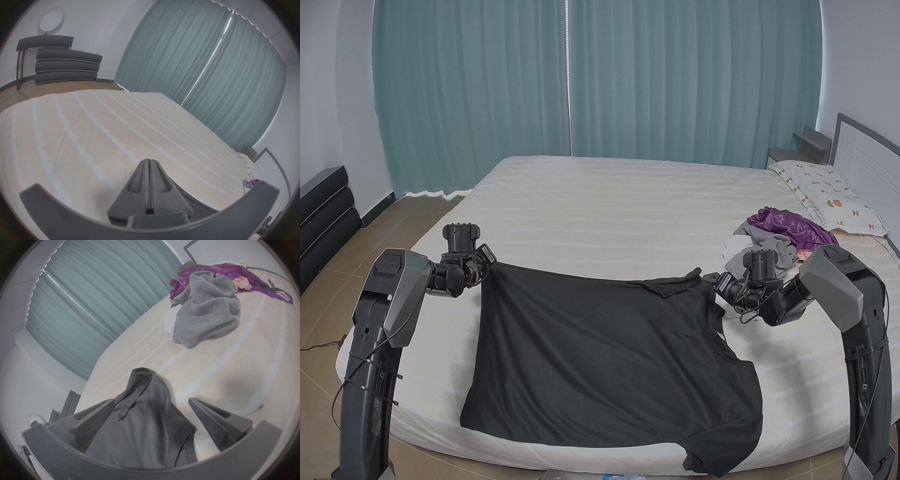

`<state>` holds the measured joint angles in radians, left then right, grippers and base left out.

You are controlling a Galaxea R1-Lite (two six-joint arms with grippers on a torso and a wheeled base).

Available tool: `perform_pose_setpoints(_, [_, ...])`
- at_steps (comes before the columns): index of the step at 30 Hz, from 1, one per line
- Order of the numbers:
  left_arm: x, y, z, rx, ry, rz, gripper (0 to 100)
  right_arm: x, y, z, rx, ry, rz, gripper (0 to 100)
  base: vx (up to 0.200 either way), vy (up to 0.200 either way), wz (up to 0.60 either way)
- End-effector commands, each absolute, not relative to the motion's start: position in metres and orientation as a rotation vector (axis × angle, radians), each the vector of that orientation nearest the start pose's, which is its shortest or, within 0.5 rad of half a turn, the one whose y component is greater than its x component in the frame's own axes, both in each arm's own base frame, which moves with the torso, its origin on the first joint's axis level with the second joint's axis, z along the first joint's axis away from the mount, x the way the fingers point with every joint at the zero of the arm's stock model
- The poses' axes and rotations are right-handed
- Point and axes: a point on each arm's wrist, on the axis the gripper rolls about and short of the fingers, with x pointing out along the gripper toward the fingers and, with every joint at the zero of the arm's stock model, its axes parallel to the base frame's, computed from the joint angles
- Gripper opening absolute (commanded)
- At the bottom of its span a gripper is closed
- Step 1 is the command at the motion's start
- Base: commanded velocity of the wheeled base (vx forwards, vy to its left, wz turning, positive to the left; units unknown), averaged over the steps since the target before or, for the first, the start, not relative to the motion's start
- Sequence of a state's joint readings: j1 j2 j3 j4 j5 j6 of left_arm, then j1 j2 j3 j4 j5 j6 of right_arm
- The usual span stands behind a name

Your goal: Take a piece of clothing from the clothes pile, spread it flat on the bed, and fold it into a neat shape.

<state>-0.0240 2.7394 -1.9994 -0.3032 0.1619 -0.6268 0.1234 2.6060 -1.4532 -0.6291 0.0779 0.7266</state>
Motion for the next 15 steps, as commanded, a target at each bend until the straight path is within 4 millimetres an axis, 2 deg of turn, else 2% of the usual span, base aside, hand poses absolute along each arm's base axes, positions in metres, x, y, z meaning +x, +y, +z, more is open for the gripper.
perform_pose_setpoints(1, [0.548, -0.002, 0.02, -0.578, 0.356, 0.281, 0, 0.492, 0.06, -0.048, 0.691, 0.583, -0.013, 100, 0.0, 0.0, 0.0])
perform_pose_setpoints(8, [0.548, 0.011, 0.021, -0.58, 0.353, 0.307, 0, 0.503, 0.064, -0.048, 0.691, 0.546, 0.009, 100, 0.0, 0.0, 0.0])
perform_pose_setpoints(15, [0.548, 0.008, 0.016, -0.577, 0.366, 0.306, 0, 0.511, 0.082, -0.049, 0.687, 0.532, 0.061, 100, 0.0, 0.0, 0.0])
